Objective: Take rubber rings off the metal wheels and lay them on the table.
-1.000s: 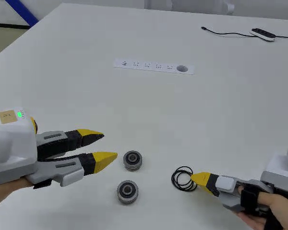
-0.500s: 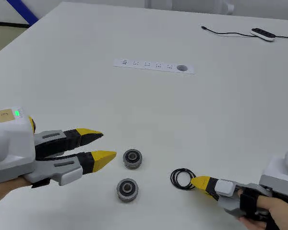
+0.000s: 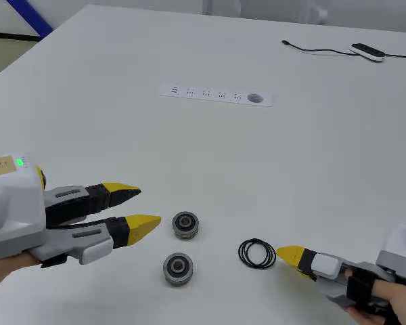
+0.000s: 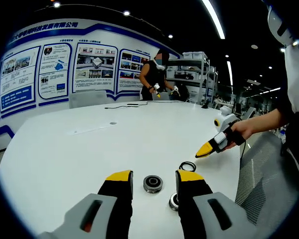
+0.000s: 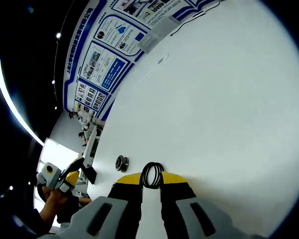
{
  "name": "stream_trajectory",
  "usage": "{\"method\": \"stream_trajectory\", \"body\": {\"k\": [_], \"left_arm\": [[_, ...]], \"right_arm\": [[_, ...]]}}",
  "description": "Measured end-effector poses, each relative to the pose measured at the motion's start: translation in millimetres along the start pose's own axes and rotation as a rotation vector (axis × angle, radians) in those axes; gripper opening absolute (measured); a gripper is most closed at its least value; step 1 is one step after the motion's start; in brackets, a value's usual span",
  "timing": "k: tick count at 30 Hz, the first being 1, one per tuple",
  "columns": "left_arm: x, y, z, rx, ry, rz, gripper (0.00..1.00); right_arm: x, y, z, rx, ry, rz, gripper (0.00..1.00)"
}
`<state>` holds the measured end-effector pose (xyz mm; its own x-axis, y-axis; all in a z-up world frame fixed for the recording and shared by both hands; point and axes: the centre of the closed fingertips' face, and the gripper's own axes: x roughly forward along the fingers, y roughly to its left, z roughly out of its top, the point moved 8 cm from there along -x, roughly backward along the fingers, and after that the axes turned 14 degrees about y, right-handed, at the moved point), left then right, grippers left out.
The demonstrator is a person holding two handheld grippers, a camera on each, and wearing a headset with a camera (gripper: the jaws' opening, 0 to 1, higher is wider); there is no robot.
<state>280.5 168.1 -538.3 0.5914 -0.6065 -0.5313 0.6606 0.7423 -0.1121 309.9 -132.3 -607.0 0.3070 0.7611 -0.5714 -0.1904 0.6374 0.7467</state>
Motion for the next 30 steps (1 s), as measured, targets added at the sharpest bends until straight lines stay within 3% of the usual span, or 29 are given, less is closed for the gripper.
{"method": "stream_trajectory", "body": {"k": [9,14,19,23,25,30], "left_arm": [[-19.6,11.2,-3.7,-0.034,-0.03,0.061,0.39],[-31.6,16.9,-7.4,-0.051,-0.042,0.098,0.43],[-39.7,18.7,-15.4,-0.063,-0.036,0.125,0.46],[-43.1,17.6,-22.5,-0.071,-0.033,0.132,0.49],[-43.9,17.1,-27.5,-0.078,-0.032,0.131,0.5],[-45.8,16.1,-38.0,-0.094,-0.028,0.149,0.54]], "right_arm": [[-21.2,11.4,22.3,-0.168,-0.166,0.007,0.19],[-30.2,12.7,26.2,-0.277,-0.199,-0.049,0.22],[-36.1,5.9,20.5,-0.312,-0.2,-0.107,0.24],[-43.6,3.0,15.0,-0.337,-0.209,-0.119,0.27],[-49.5,3.2,14.8,-0.387,-0.249,-0.128,0.27],[-60.1,2.9,11.9,-0.498,-0.266,-0.194,0.3]]}}
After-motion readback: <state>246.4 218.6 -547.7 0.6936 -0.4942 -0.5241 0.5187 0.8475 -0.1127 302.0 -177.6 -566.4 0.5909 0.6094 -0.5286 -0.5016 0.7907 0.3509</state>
